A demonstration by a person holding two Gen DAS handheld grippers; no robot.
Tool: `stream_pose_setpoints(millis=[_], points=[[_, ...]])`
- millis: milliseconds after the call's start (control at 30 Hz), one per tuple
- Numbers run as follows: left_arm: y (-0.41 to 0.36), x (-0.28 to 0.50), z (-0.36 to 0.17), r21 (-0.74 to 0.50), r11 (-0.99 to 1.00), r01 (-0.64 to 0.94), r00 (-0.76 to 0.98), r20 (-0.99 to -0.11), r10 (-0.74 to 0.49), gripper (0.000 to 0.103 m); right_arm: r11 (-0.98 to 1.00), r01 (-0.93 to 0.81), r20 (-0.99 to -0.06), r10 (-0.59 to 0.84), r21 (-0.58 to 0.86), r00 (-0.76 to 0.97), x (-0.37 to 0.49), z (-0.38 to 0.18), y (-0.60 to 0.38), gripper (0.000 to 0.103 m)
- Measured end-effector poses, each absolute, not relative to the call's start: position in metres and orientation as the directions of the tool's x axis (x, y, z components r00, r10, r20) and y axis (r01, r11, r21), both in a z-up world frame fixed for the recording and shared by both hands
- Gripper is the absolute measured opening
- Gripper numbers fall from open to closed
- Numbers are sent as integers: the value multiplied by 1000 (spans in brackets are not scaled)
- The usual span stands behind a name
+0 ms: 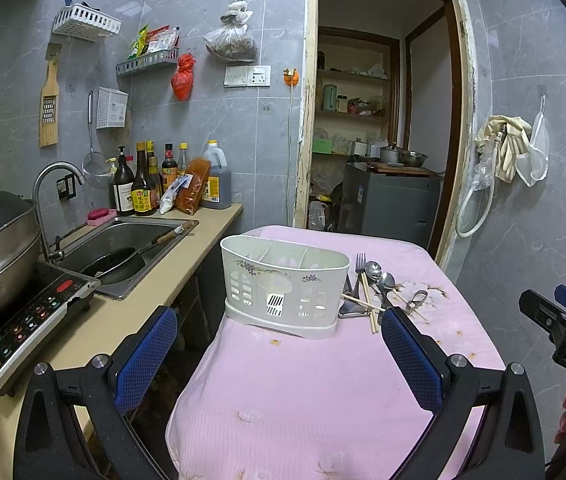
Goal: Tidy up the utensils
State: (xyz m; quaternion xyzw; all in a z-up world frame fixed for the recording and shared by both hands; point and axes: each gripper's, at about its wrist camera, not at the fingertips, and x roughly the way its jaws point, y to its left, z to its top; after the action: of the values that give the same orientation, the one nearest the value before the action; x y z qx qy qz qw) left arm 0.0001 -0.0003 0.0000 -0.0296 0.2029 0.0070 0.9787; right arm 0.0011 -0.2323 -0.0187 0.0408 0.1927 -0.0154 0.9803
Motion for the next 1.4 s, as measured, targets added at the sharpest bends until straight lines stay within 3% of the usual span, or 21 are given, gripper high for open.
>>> stream_pose_setpoints(millis=[267,1400], points=[[7,-5,-22,-54,998,-25,917,-400,1,103,996,45,-380,-12,76,925,2,-20,-232,102],[9,35,-21,-50,999,-10,899,-438,-13,103,994,72,-422,-29,86,906,29,-22,-225,102]])
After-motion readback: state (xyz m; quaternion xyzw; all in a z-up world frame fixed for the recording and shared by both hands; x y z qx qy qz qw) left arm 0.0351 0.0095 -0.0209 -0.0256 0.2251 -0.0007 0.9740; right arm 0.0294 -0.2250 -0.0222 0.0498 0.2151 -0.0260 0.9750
